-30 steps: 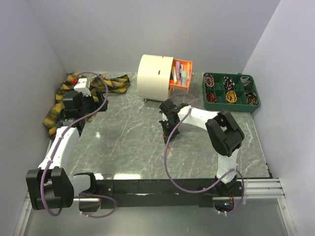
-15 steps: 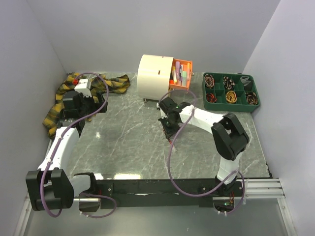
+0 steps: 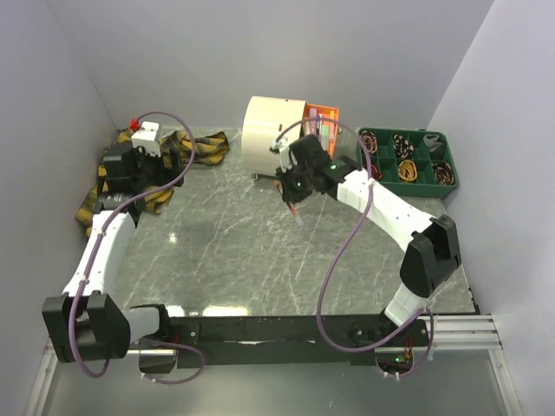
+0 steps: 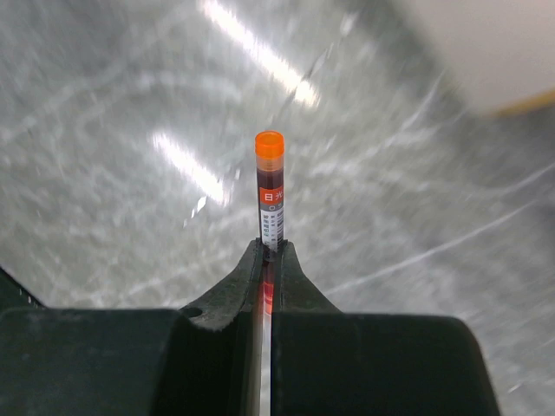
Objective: Sort the stationery into containers
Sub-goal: Pick up the pen from the center of the board, then place the pen in the drawer.
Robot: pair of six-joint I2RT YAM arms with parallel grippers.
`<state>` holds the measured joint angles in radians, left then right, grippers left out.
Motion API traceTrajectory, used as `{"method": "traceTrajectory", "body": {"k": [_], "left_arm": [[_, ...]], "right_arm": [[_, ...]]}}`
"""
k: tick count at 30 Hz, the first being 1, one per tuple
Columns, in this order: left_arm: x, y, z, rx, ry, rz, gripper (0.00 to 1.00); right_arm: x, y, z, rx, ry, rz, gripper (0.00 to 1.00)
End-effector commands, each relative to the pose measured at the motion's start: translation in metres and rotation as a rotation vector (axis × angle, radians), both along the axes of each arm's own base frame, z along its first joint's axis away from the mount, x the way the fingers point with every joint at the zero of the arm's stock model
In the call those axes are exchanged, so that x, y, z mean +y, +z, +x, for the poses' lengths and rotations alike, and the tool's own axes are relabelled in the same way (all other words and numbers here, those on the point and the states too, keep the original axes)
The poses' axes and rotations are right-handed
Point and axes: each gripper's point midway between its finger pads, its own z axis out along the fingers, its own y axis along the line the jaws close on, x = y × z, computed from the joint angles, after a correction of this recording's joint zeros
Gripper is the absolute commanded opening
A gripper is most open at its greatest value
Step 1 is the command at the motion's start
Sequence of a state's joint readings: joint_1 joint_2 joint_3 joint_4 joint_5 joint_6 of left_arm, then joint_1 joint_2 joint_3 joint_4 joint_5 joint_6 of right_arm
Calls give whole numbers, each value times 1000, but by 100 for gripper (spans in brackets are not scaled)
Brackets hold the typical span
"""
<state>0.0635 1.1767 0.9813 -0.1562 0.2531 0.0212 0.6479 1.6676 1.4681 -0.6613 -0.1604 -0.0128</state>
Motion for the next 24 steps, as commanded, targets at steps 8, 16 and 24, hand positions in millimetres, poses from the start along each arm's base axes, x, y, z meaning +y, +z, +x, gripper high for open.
{"method": "traceTrajectory", "body": {"k": [8,16,24], "left_arm": [[-8,21,25,-36,-163,134,100],[-26,3,17,-3,-122,-54,100],[-29,-13,13,9,-173,32,99]], "right_arm": [[1,135,58,-329,62,277,0],[-20,192,77,-455,-74,316,0],[-107,227,138,-588,-277,308,0]]}}
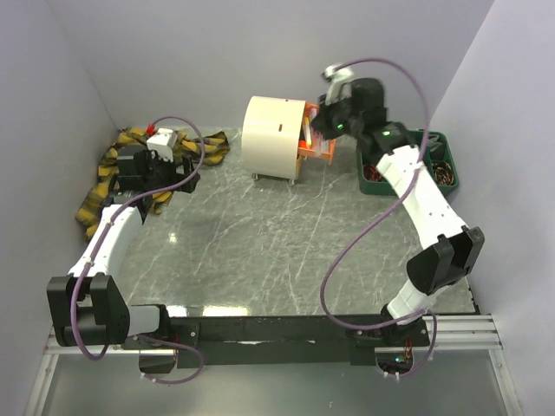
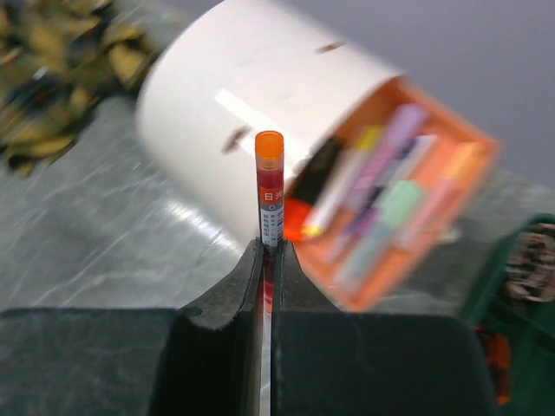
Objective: Sort the stationery into containers
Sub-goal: Place the pen in the drawer.
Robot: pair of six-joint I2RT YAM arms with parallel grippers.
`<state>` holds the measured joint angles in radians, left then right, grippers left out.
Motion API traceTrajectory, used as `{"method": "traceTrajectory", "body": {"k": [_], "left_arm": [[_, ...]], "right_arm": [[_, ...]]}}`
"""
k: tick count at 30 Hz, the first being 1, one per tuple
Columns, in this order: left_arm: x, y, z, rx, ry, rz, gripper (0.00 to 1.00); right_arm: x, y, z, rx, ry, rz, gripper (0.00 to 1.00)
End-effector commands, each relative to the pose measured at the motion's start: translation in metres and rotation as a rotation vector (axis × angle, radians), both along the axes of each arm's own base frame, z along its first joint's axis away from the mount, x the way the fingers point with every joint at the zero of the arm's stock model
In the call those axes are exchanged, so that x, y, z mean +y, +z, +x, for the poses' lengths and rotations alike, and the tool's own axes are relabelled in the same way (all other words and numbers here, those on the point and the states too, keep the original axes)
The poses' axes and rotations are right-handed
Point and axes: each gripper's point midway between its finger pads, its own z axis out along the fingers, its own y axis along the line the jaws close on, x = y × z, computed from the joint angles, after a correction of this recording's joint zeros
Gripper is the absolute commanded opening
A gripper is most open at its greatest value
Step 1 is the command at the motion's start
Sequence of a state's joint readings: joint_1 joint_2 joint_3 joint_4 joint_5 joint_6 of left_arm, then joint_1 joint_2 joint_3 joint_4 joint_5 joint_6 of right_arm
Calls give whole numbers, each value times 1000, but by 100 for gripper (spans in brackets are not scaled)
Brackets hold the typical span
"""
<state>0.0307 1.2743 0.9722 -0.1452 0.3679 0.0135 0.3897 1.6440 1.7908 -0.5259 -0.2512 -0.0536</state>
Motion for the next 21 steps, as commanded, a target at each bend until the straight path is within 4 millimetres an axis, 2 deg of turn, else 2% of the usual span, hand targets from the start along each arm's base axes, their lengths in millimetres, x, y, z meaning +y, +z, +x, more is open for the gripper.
{"method": "traceTrajectory", "body": {"k": [1,3,4,5,6,7,8,13,14,16,18,19,21], "left_arm": [[9,23,12,-85,-9,104,99],[11,27,13,-84,-18,127,99],[8,33,14,-85,-37,122,99],[6,36,14,-86,-48,118,100],[5,38,14,-91,-60,124,99],[6,39,17,-88,-58,129,100],[7,37,17,-80,-53,129,99],[8,27,16,-64,-49,141,99],[10,27,15,-66,-47,149,100],[10,23,12,-58,-52,156,99],[10,20,10,-55,-57,165,99],[10,17,8,-54,-58,166,100],[9,16,6,-62,-76,176,99]], "right_arm": [[-57,53,35,-167,-138,62,0],[-73,53,55,-191,-191,81,0],[-75,60,61,-204,-200,99,0],[-76,46,73,-170,-207,101,0],[-77,45,78,-148,-223,132,0],[-77,53,83,-155,-226,153,0],[-74,48,89,-143,-224,166,0],[-69,50,101,-144,-218,215,0],[-68,41,106,-120,-224,216,0],[-67,43,109,-118,-227,228,0],[-65,33,114,-87,-229,232,0],[-65,34,115,-88,-229,234,0],[-64,21,121,-56,-235,235,0]]}}
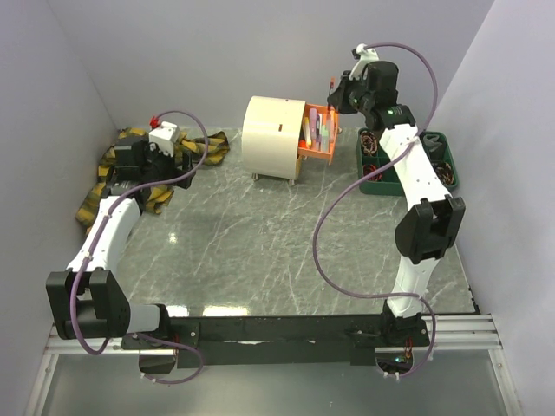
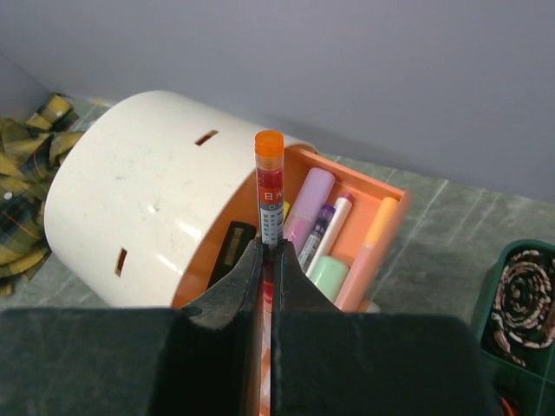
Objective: Sort the stationery into containers
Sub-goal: Place the pen in the drawer, then close the drawer in the storage box.
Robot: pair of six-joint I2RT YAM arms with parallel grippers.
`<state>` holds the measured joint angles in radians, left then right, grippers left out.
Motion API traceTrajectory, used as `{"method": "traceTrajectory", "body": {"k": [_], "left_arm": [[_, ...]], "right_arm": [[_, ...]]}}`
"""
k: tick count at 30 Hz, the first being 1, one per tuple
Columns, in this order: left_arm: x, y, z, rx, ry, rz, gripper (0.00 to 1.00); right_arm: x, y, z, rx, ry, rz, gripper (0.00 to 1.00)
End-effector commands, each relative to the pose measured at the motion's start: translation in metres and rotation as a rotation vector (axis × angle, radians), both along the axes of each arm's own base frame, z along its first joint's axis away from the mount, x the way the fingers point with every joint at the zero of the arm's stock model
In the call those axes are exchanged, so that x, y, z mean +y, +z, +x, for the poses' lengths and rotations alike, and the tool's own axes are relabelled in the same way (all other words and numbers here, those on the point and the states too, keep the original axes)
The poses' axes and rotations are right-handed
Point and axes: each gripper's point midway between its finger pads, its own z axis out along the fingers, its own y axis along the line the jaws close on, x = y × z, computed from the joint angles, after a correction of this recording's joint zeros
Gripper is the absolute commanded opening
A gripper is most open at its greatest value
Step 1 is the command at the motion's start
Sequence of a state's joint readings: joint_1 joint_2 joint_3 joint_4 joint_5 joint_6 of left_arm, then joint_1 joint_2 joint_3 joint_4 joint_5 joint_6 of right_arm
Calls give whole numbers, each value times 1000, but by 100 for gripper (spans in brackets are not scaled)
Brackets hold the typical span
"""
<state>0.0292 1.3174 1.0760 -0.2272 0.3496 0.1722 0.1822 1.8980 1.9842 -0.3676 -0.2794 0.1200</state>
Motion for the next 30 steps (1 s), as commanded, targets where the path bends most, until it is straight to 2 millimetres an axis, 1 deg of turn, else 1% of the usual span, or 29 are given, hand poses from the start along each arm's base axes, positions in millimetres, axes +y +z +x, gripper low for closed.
{"method": "traceTrajectory", "body": {"k": [1,2,4,7,8,10,12,13,14,16,18,19,21,22,24,26,27,28,29,30], "left_arm": [[1,1,-7,-27,-31,38,99],[2,0,-7,-32,-36,50,99],[5,4,-9,-43,-29,61,99],[15,13,-14,-67,-8,64,99],[20,14,-15,-70,8,61,99],[24,16,-21,-75,22,45,100],[29,16,-26,-76,38,29,99],[29,16,-27,-79,37,20,99],[31,16,-30,-77,44,12,100],[32,16,-33,-78,48,5,100],[33,18,-35,-86,53,1,99],[33,19,-35,-92,54,0,100],[34,21,-34,-101,58,-5,99],[35,22,-34,-103,59,-8,100],[33,25,-34,-114,55,-13,99],[32,30,-32,-126,52,-19,99],[32,39,-31,-147,49,-19,99],[33,44,-29,-162,52,-17,100],[34,49,-27,-175,57,-15,99],[36,60,-24,-199,64,-12,99]], "right_arm": [[2,23,11,-46,-10,57,0],[1,15,15,-25,-20,68,0],[1,8,19,-7,-26,77,0],[5,5,18,4,-17,94,0],[6,5,19,4,-16,94,0],[8,5,18,2,-14,88,0],[8,4,18,3,-20,84,7],[9,5,17,3,-18,83,20],[9,3,16,7,-20,86,27],[11,5,12,10,-16,87,38],[12,3,9,12,-6,77,46],[14,8,5,1,-1,75,52],[16,8,1,1,2,66,57],[15,13,-2,-10,3,65,58],[14,14,-5,-14,8,57,59],[13,28,-12,-41,13,56,61],[13,32,-16,-50,19,54,61],[13,48,-24,-85,26,57,62],[11,56,-29,-109,26,48,62],[13,54,-35,-110,34,41,63]]}}
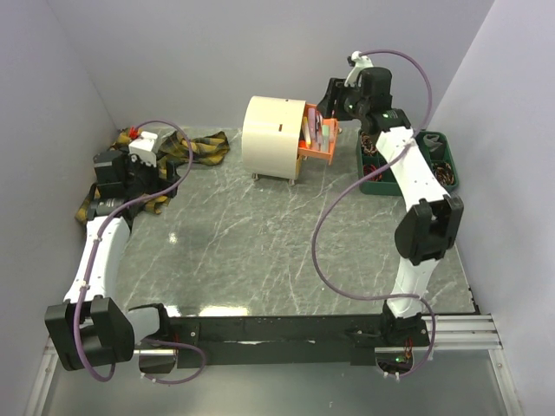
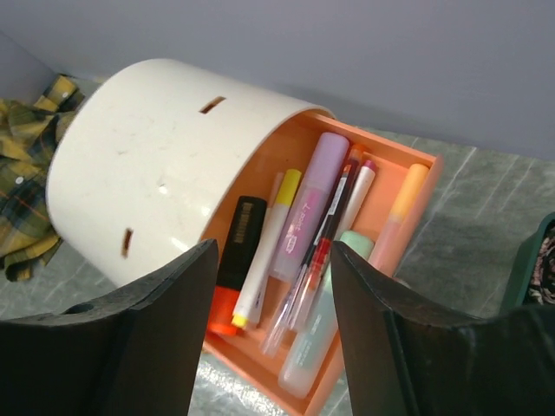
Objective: Sort the stationery into containers
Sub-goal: Close the drawer in the storage box.
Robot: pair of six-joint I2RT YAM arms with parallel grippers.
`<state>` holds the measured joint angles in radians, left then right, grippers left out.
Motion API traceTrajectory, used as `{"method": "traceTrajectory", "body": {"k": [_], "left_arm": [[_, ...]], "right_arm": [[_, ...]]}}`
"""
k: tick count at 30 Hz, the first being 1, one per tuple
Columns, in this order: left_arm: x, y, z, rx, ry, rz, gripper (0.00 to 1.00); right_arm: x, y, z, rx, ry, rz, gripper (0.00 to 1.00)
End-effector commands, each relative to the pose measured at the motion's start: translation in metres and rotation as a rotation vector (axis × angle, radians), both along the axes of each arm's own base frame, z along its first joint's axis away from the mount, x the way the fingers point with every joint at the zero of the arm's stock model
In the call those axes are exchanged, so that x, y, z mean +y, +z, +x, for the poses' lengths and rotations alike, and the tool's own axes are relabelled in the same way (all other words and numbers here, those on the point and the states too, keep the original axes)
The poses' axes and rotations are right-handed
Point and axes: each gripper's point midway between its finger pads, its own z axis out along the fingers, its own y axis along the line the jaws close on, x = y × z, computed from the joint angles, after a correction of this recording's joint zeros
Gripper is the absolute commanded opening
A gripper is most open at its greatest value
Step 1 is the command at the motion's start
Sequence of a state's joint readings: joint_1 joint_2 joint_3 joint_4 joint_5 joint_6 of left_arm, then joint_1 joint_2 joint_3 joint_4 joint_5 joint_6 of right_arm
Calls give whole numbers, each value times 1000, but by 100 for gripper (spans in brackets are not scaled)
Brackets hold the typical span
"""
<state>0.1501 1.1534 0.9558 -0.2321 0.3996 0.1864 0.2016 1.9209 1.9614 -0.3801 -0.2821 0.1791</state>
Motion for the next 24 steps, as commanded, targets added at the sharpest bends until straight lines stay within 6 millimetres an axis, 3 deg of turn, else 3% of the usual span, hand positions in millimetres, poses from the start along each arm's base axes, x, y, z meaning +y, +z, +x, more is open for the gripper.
{"method": "traceTrajectory", "body": {"k": [1,2,3,4,5,6,7,9,14,17,18,20,21,23,24], "left_arm": [[0,61,13,-170,-8,1,99],[0,68,16,-186,-8,2,100],[1,80,20,-210,-8,5,99],[2,86,22,-221,-4,3,99],[1,93,25,-235,-5,-4,100],[1,102,28,-253,-5,-7,99],[0,106,30,-262,-7,-15,99],[-1,112,34,-277,-10,-34,99],[-6,103,41,-254,-21,-63,99],[-14,98,46,-243,-40,-61,99],[-15,95,49,-236,-44,-59,99],[-18,96,51,-235,-55,-53,99],[-20,92,54,-225,-58,-52,99],[-22,91,56,-224,-66,-47,100],[-23,90,58,-219,-67,-48,99]], "right_arm": [[-3,98,-46,-242,27,3,64],[-6,100,-52,-256,25,-9,64],[-8,88,-57,-235,21,-18,65],[-11,104,-70,-282,15,-11,66],[-16,101,-73,-286,-8,-17,66],[-19,79,-77,-251,-21,-31,67],[-26,90,-85,-298,-41,-37,68],[-40,68,-86,-267,-112,-73,69],[-59,46,-86,-264,-146,-165,61],[-69,33,-76,-246,-169,-172,46],[-71,28,-70,-234,-174,-174,27],[-82,31,-59,-242,-202,-177,13],[-85,21,-50,-219,-211,-181,3],[-90,25,-40,-227,-224,-180,0],[-93,15,-30,-209,-229,-188,0]]}}
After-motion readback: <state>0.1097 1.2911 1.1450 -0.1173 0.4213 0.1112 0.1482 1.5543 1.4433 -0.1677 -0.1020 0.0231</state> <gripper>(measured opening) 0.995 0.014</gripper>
